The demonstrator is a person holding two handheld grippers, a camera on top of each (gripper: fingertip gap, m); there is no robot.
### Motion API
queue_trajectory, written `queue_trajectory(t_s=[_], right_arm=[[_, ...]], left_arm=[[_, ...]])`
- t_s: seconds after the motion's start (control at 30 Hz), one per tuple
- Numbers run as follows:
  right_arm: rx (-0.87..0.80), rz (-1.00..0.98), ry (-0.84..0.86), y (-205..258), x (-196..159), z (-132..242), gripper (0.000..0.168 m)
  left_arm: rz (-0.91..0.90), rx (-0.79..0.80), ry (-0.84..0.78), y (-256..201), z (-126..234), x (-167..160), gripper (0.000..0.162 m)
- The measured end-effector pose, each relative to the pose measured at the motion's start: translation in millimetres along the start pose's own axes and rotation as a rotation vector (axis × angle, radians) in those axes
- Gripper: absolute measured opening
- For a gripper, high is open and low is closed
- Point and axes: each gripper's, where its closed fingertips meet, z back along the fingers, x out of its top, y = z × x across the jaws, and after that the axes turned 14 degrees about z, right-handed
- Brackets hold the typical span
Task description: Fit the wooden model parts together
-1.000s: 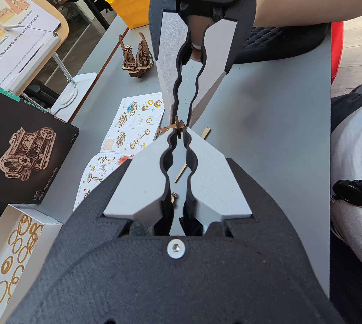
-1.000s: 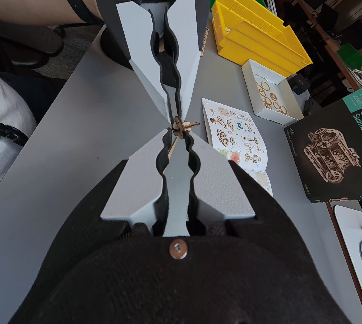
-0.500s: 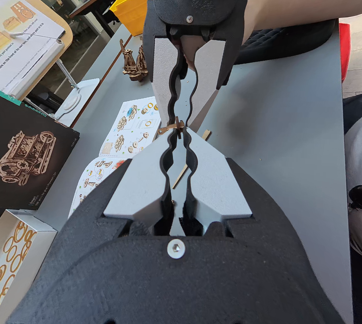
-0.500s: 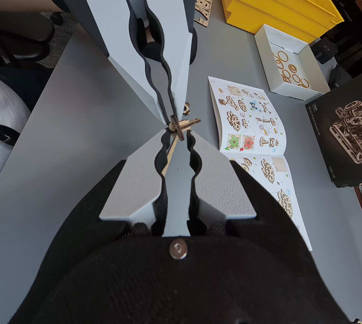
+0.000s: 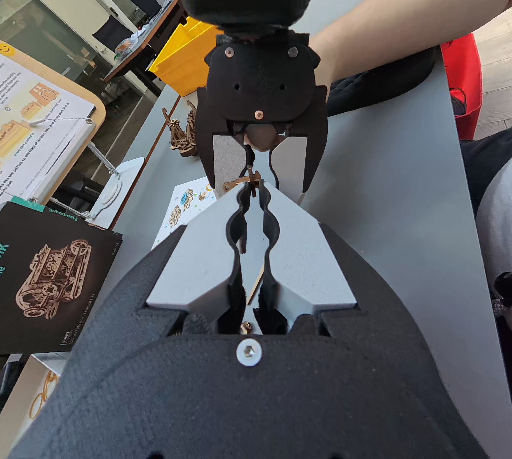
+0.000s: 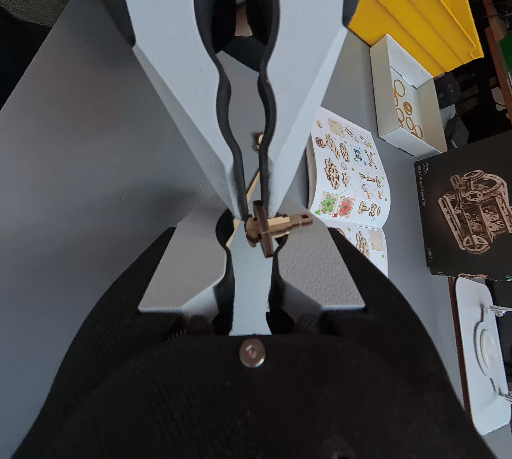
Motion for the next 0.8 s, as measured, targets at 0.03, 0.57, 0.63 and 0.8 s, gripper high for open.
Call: queue_trajectory(t_s=[0.03, 0.57, 0.63, 0.8], right_arm=[[-0.029, 0.021, -0.004, -3, 1, 2, 0.017], [-0.085, 0.016, 0.087, -10, 1, 2, 0.014], [-0.065, -0.019, 0.101, -7, 0, 1, 0.022], [-0.052, -0.075, 0.126, -3, -4, 0, 0.019]], left_arm=[[-0.014, 0.006, -0.009, -1, 1, 3, 0.004], [-0.080, 0.024, -0.048, -6, 5, 15, 0.004], [-0.084, 0.031, -0.039, -4, 5, 13, 0.004], [-0.101, 0.014, -0.021, -5, 3, 9, 0.004]])
